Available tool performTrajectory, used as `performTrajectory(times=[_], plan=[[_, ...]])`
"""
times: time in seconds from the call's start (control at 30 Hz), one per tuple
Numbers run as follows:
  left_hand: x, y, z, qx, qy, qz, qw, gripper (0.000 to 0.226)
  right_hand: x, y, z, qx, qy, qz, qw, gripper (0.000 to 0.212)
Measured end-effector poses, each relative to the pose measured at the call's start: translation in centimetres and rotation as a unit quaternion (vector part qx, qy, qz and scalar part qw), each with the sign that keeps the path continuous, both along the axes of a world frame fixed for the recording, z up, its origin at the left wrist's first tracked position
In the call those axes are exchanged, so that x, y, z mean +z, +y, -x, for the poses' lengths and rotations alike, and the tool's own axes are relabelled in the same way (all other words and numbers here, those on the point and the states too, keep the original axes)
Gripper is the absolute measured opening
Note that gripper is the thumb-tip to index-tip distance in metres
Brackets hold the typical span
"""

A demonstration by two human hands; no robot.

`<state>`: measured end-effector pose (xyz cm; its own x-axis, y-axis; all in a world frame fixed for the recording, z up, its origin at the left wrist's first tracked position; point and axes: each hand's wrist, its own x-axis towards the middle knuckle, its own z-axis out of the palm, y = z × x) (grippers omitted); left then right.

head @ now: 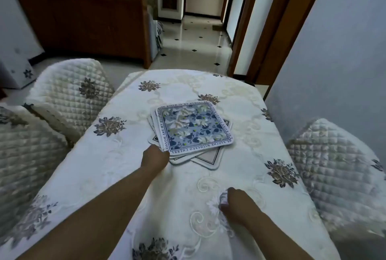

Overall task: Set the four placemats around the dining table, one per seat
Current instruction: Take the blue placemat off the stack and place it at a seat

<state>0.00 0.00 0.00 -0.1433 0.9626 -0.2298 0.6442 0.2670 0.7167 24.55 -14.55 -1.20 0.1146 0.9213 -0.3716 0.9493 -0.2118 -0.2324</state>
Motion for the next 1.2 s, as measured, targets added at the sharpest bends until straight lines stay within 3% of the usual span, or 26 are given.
performTrajectory(times=[0.2, 0.37, 0.57, 0.67, 0.8, 0.87, 0.9, 0.97, 1.0, 1.03, 1.07, 1.2], plan=[[-1.4, 1.3, -1.7, 0.112, -0.103, 0.043, 0.987, 0.031, -0.9, -0.2, -0.4, -0.023, 0.020, -0.016, 0.999, 0.039], [-2.1, 2.8, -2.4, 0.223, -0.269, 0.102, 0.931, 0.031, -1.2, -0.2, -0.5, -0.023, 0.009, -0.019, 0.999, 0.045], [-2.5, 4.0, -4.1, 0.249, -0.287, 0.110, 0.918, 0.036, -1.4, -0.3, -0.4, -0.039, 0.024, -0.022, 0.999, 0.044], [-1.0, 3.2, -4.7, 0.249, -0.370, 0.119, 0.887, 0.028, -1.3, -0.4, -0.5, -0.039, 0.027, -0.021, 0.999, 0.041], [1.5, -2.2, -3.2, 0.207, -0.411, 0.152, 0.875, 0.009, -1.0, -1.8, -0.3, -0.108, 0.111, -0.077, 0.985, 0.016], [2.1, -6.4, -0.8, 0.161, -0.406, 0.170, 0.883, 0.021, -0.9, -3.2, -0.3, -0.241, 0.242, -0.125, 0.932, 0.022], [2.2, -8.7, 0.7, 0.138, -0.412, 0.181, 0.882, 0.028, -0.7, -3.8, -0.1, -0.322, 0.338, -0.127, 0.875, 0.028], [1.9, -13.4, 4.1, 0.102, -0.417, 0.210, 0.878, 0.034, -0.7, -5.2, 0.7, -0.452, 0.518, -0.074, 0.722, 0.037], [1.7, -15.5, 5.8, 0.093, -0.416, 0.227, 0.876, 0.033, -0.9, -5.8, 1.0, -0.474, 0.561, -0.048, 0.676, 0.042], [1.3, -17.5, 7.5, 0.090, -0.412, 0.243, 0.873, 0.031, -1.0, -6.6, 1.5, -0.472, 0.575, -0.023, 0.668, 0.046], [1.0, -19.2, 9.1, 0.089, -0.404, 0.258, 0.873, 0.028, -1.0, -7.2, 2.0, -0.463, 0.571, -0.005, 0.678, 0.046], [-0.3, -24.6, 14.0, 0.072, -0.335, 0.265, 0.901, 0.026, -1.3, -10.6, 3.7, -0.370, 0.395, -0.023, 0.841, 0.031]])
